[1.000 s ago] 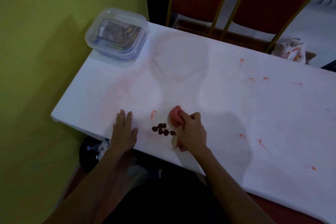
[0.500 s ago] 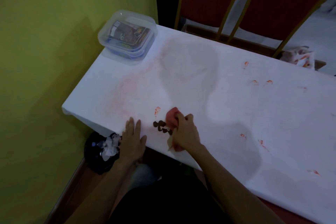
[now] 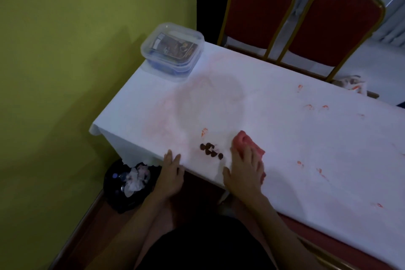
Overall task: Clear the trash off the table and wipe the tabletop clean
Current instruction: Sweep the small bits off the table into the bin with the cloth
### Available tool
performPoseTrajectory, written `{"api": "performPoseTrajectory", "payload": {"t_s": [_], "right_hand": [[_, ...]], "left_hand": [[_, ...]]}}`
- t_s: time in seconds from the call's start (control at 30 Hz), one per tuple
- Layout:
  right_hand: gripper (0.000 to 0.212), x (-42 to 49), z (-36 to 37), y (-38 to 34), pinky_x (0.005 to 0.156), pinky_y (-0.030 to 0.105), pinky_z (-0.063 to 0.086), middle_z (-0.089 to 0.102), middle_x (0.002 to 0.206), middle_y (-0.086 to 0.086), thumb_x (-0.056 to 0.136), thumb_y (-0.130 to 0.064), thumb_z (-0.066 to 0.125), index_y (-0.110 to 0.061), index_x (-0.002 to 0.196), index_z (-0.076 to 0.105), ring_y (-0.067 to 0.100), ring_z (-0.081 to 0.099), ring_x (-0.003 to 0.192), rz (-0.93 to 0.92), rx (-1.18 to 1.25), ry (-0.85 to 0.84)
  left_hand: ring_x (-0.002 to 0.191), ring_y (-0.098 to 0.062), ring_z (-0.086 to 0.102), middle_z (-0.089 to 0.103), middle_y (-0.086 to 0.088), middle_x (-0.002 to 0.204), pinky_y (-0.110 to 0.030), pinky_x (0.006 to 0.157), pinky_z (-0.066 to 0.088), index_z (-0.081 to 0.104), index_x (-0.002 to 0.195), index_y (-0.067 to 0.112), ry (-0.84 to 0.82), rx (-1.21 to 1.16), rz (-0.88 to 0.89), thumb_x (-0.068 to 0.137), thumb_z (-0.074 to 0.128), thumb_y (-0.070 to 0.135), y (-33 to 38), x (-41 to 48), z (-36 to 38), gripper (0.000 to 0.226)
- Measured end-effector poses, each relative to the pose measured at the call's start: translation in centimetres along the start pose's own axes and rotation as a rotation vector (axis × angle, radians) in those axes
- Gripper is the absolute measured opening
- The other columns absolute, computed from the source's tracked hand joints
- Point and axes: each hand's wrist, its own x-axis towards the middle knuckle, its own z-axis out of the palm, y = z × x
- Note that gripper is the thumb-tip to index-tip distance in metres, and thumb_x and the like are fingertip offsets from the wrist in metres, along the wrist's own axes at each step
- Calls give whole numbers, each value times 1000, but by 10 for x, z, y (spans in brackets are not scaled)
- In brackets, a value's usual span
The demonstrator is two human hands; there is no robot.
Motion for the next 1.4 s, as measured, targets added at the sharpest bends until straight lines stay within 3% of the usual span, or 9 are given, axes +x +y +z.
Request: {"api": "performPoseTrajectory", "payload": {"t_s": [0.17, 0.27, 0.4, 0.53, 0.67, 0.93, 1.0, 1.2, 1.4], "right_hand": [[60, -43, 23, -62, 116, 52, 21, 10, 163, 10, 95, -36, 50, -24, 150, 29, 31, 10, 149, -257, 38, -147], [60, -56, 44, -86, 118, 50, 25, 17, 162, 6, 94, -34, 52, -25, 150, 32, 30, 18, 147, -355, 78, -258], [57, -65, 87, -126, 111, 52, 36, 26, 161, 2, 95, -42, 53, -35, 149, 36, 28, 26, 145, -457, 98, -417], [56, -67, 125, -171, 113, 49, 35, 29, 160, 9, 96, -39, 52, -31, 150, 37, 32, 28, 145, -574, 69, -573], [58, -59, 153, -210, 113, 47, 35, 32, 156, 15, 96, -31, 55, -23, 151, 38, 37, 33, 141, -622, 37, -674], [58, -10, 240, -220, 104, 45, 46, 55, 138, 13, 85, -40, 45, -29, 143, 48, 34, 52, 126, -527, 54, -771], [55, 10, 280, -216, 104, 44, 46, 56, 136, 14, 89, -37, 46, -27, 143, 48, 34, 53, 125, -495, 34, -822], [62, 79, 399, -212, 106, 40, 41, 47, 144, 19, 98, -26, 51, -26, 155, 27, 38, 51, 127, -362, 14, -790], [71, 154, 511, -205, 106, 47, 42, 35, 152, 22, 101, -29, 49, -33, 158, 8, 42, 45, 131, -251, -1, -730]], "left_hand": [[153, -24, 7, 11, -10, 164, -24, 116, 14, 26, 154, 8, -15, -142, -78, 105, 41, 18, -18, -42, -13, 52], [153, -23, 8, 7, -11, 165, -31, 120, 16, 24, 155, 10, -7, -207, -184, 105, 41, 21, -45, -65, -25, 54], [150, -22, 23, 23, -7, 163, -35, 121, 24, 31, 154, 12, 98, -326, -303, 104, 44, 20, -92, -98, -47, 52], [139, -26, 41, 40, -9, 153, -25, 105, 33, 40, 148, 11, 197, -423, -416, 103, 44, 13, -123, -128, -64, 46], [137, -28, 44, 44, -14, 151, -16, 93, 29, 39, 148, 8, 271, -483, -533, 102, 45, 8, -145, -142, -79, 46], [134, -26, 45, 48, -10, 147, -12, 89, 30, 44, 145, 7, 352, -658, -798, 103, 44, 13, -212, -127, -61, 42], [137, -26, 43, 43, -8, 151, -21, 100, 34, 41, 148, 12, 341, -701, -889, 103, 43, 18, -242, -114, -43, 45], [137, -27, 42, 37, -6, 156, -33, 109, 38, 36, 151, 21, 255, -832, -991, 103, 46, 27, -348, -45, 38, 50], [128, -27, 49, 41, 2, 150, -43, 108, 44, 28, 154, 25, 368, -944, -995, 101, 50, 32, -444, 48, 105, 59]]}}
